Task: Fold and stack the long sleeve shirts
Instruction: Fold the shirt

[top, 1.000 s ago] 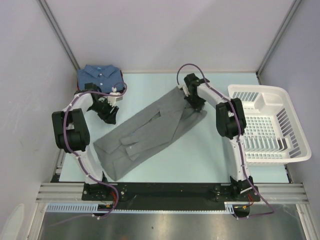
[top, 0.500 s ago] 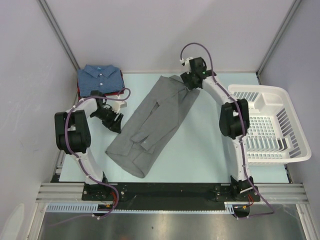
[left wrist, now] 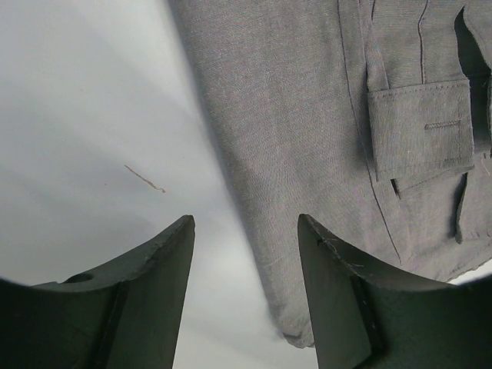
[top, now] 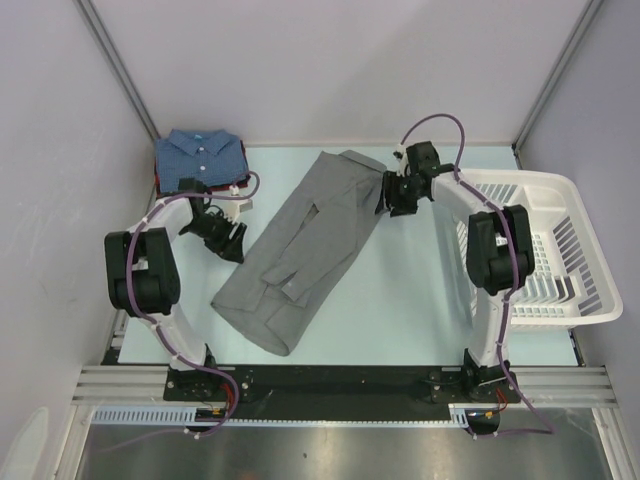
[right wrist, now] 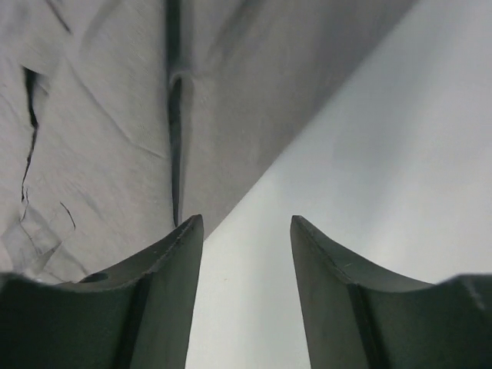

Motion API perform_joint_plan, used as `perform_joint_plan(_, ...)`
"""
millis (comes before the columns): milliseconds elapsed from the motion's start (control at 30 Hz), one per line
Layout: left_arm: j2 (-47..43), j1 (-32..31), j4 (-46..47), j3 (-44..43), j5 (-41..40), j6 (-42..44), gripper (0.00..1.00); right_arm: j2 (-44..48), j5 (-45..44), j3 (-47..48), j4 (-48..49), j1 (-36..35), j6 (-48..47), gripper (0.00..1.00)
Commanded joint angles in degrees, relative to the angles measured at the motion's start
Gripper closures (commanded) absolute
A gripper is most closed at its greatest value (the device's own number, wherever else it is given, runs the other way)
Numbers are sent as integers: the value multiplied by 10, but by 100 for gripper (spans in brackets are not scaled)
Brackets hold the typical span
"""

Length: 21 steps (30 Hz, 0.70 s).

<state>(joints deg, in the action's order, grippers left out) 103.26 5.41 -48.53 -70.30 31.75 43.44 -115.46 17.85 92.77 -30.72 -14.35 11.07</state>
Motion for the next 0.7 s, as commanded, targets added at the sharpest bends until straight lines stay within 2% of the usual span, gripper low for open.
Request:
perform_joint_plan(0, -33, 0, 2, -5, 15, -8, 38, -16, 55, -27, 38, -7, 112, 49)
perform_joint_plan(100, -38, 0, 2, -2, 15, -8, 38, -33, 61, -42, 49, -12, 132, 54)
perform_joint_plan(433, -65, 0, 5, 40, -1, 16, 37, -93, 36, -37, 42, -9, 149, 58)
perform_joint_plan(533, -73, 0, 5, 41, -4, 15, 37, -106, 27, -30, 32, -2, 147, 72)
perform_joint_plan(567, -74, 0, 5, 41, -3, 15, 38, -112, 22, -19, 29, 0, 139, 86)
perform_joint_plan(633, -76, 0, 5, 41, 2, 15, 38, -122, 3, 2, 14, 6, 121, 99)
perform_joint_plan(667, -78, 0, 5, 42, 12, 16, 39, -130, -10, 27, 1, 7, 100, 100)
